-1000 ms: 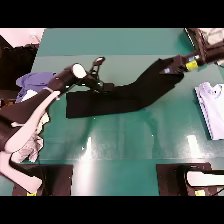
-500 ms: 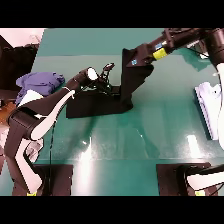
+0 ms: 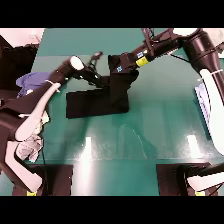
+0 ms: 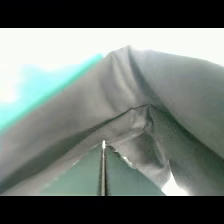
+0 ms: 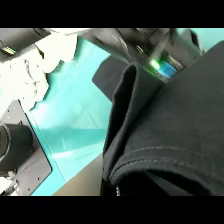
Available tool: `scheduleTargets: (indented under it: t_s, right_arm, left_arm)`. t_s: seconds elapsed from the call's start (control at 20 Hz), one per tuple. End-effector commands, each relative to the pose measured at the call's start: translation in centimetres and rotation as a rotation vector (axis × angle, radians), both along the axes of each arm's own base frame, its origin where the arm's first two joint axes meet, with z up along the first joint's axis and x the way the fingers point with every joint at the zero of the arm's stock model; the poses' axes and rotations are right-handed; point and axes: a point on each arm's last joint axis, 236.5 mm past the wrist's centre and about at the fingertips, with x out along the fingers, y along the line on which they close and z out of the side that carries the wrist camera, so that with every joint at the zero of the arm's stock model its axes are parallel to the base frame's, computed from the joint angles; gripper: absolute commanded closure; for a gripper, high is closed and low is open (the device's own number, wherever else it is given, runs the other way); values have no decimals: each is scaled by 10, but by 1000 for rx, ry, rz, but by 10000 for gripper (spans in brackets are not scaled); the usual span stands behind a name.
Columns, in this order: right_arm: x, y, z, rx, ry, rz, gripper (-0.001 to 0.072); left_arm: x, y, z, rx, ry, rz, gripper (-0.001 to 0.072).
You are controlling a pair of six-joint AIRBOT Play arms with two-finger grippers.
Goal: Fold the shirts.
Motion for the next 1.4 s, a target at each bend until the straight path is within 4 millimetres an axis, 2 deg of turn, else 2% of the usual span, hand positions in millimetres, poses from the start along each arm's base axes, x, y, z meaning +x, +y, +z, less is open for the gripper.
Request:
scheduleTargets:
  t_s: [0.0, 0.15, 0.3, 0.4, 0.5, 0.55, 0.65, 0.7, 0.75, 0.8, 0.85, 0.9, 1.1, 1.25, 1.35]
  right_arm:
    - [-1, 20, -9, 9, -6, 17, 694]
    - [2, 43, -34, 4, 3, 43, 694]
    - [7, 77, -69, 6, -10, 70, 693]
    - [11, 106, -93, 20, -61, 94, 693]
    - [16, 146, -101, 101, -141, 102, 685]
    - [16, 166, -105, 136, -187, 117, 588]
    - [9, 202, -104, 182, -235, 150, 205]
    - [5, 212, -99, 198, -253, 157, 66]
    - [1, 214, -92, 204, -265, 162, 40]
    - [-1, 209, -87, 196, -270, 163, 41]
    - [-1, 195, -86, 175, -262, 157, 41]
    - [-1, 172, -90, 122, -256, 163, 41]
    - [-2, 61, -126, -79, -66, 133, 42]
    - [15, -19, -160, -130, 118, -65, 42]
    - [25, -62, -185, -136, 227, -187, 41]
  left_arm:
    - [6, 61, 52, 27, -85, -1, 682]
    - [0, 126, 97, 68, -140, 28, 682]
    - [-12, 176, 137, 81, -178, 96, 681]
    - [-17, 200, 159, 87, -215, 142, 681]
    - [-21, 213, 175, 90, -248, 172, 682]
    - [-22, 215, 179, 91, -256, 178, 682]
    - [-24, 214, 179, 91, -249, 173, 681]
    - [-26, 214, 177, 92, -240, 168, 682]
    - [-28, 213, 177, 92, -235, 164, 682]
    - [-29, 213, 176, 93, -230, 160, 682]
    - [-31, 213, 175, 95, -223, 154, 681]
    - [-34, 212, 173, 96, -212, 146, 682]
    - [-40, 211, 166, 97, -179, 131, 682]
    - [-42, 210, 156, 96, -154, 131, 682]
    - [-43, 210, 151, 94, -139, 131, 681]
